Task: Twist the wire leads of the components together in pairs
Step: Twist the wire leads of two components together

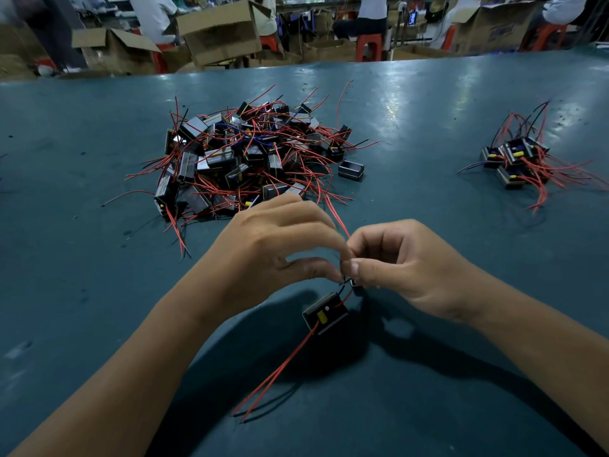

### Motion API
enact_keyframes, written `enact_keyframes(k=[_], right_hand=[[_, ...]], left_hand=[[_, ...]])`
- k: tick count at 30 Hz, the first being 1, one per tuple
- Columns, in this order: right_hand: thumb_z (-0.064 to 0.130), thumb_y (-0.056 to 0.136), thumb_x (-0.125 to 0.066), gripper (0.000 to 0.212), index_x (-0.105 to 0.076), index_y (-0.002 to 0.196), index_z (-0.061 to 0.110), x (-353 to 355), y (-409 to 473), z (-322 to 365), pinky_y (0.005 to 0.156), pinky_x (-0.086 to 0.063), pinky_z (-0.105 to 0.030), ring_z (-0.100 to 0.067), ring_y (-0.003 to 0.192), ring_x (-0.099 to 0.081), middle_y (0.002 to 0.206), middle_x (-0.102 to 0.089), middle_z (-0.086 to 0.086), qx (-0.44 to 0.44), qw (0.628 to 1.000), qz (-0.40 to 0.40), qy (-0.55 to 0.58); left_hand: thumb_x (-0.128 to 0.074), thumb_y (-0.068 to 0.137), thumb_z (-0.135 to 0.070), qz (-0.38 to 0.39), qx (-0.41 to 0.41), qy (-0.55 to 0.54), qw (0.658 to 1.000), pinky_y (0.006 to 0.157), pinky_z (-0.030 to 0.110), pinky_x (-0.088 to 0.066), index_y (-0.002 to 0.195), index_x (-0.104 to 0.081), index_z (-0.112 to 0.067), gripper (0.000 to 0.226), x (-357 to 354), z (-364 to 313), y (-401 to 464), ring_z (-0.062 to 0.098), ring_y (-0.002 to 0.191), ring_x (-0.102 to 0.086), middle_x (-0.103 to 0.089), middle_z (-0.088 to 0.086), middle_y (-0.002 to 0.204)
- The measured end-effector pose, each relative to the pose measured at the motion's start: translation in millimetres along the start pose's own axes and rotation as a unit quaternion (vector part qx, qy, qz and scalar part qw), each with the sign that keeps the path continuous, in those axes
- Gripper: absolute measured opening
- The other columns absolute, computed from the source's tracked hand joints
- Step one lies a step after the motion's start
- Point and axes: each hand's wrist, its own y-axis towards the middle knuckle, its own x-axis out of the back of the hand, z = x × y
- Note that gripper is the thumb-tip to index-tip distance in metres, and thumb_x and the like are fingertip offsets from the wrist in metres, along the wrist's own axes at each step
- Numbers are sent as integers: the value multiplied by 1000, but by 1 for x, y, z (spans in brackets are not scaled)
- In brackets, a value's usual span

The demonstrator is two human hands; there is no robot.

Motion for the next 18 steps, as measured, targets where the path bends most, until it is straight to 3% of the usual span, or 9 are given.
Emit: enact_keyframes(k=[2,4,6,8,10,12,18], right_hand=[[15,82,-65,6,-66,76,15,0,0,1,57,-42,-18,-9,58,-49,63,-59,3,-2,1000,-29,8],[15,84,-66,8,-65,76,13,0,1,1,56,-41,-19,-10,56,-47,61,-57,2,-1,998,-69,11],[6,90,-67,14,-64,77,9,0,2,0,56,-41,-19,-11,56,-47,60,-56,1,3,993,-118,12],[2,92,-62,14,-64,78,6,0,4,-1,56,-43,-21,-15,57,-48,62,-56,-4,1,986,-166,8],[3,92,-62,13,-65,79,4,0,5,-2,56,-45,-22,-17,58,-51,62,-57,-6,-6,980,-197,4],[4,93,-62,13,-65,80,4,0,5,-3,56,-46,-22,-16,57,-53,61,-59,-4,-14,978,-210,6],[0,93,-59,17,-65,78,5,0,8,-5,53,-50,-22,-15,52,-55,56,-59,-3,-28,974,-220,37]], left_hand=[[-83,74,-38,-10,67,-82,994,72,23,-45,94,-68,-22,30,0,-2,-1,10,80,-57,-68,-6,91],[-83,75,-41,-7,159,-165,973,62,24,-44,89,-65,-22,30,-4,-4,0,7,74,-59,-68,-7,82],[-82,75,-40,35,243,-255,935,57,18,-41,87,-66,-16,31,-12,-2,-2,3,67,-56,-68,-5,78],[-84,75,-39,101,271,-302,908,60,14,-40,92,-65,-17,34,-19,-3,-4,3,67,-55,-70,-7,81],[-83,77,-38,142,262,-304,905,62,14,-41,99,-65,-23,32,-27,-7,-4,6,68,-56,-70,-8,86],[-79,82,-40,129,271,-271,915,60,16,-43,102,-65,-28,27,-35,-8,-3,11,67,-60,-68,-12,84],[-74,90,-30,107,293,-224,923,58,14,-38,99,-64,-26,15,-49,-8,0,0,59,-52,-63,-20,74]])
